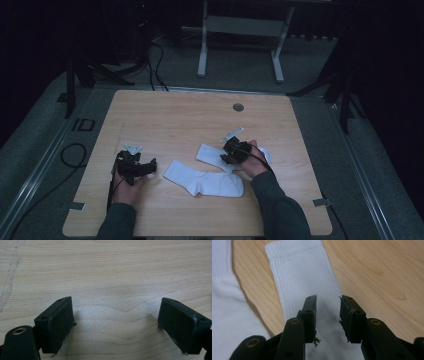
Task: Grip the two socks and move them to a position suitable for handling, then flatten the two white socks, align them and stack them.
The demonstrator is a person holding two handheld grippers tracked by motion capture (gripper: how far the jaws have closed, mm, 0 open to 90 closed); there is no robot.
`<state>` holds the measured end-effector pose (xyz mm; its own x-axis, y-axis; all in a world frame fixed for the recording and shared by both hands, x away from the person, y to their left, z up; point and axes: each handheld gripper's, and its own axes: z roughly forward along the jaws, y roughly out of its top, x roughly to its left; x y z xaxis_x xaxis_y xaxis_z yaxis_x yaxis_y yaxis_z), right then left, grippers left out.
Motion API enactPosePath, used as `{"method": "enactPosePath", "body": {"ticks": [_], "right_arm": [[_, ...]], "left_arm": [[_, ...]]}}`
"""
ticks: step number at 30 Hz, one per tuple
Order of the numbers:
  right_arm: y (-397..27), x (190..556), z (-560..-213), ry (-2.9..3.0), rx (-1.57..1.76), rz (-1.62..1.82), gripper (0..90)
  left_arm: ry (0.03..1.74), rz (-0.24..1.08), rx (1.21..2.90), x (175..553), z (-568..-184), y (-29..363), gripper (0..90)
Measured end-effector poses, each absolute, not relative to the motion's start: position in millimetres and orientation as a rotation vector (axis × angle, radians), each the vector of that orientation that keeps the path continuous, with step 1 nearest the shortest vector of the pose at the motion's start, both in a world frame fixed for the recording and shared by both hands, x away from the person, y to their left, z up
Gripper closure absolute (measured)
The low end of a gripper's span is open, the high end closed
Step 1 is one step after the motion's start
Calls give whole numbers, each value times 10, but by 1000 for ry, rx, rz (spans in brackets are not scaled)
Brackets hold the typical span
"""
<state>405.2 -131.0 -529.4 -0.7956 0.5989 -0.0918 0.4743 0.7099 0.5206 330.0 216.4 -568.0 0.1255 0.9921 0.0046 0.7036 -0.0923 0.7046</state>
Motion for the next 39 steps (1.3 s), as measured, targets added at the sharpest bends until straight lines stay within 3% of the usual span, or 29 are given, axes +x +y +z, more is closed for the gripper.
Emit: {"method": "enactPosePath", "body": {"ticks": [13,29,35,39], "right_arm": [[-1479,4072,-5381,2659,926,696,670],[-2026,3897,-5403,2566,1102,723,674],[-2189,3723,-5393,2547,1145,692,644],[-2242,3647,-5376,2555,1144,669,579]], "left_arm": [[1634,678,1857,3299,-5679,2164,132],[1633,679,1858,3299,-5680,2164,132],[1633,679,1858,3300,-5680,2164,132],[1633,679,1856,3300,-5680,2163,132]]}}
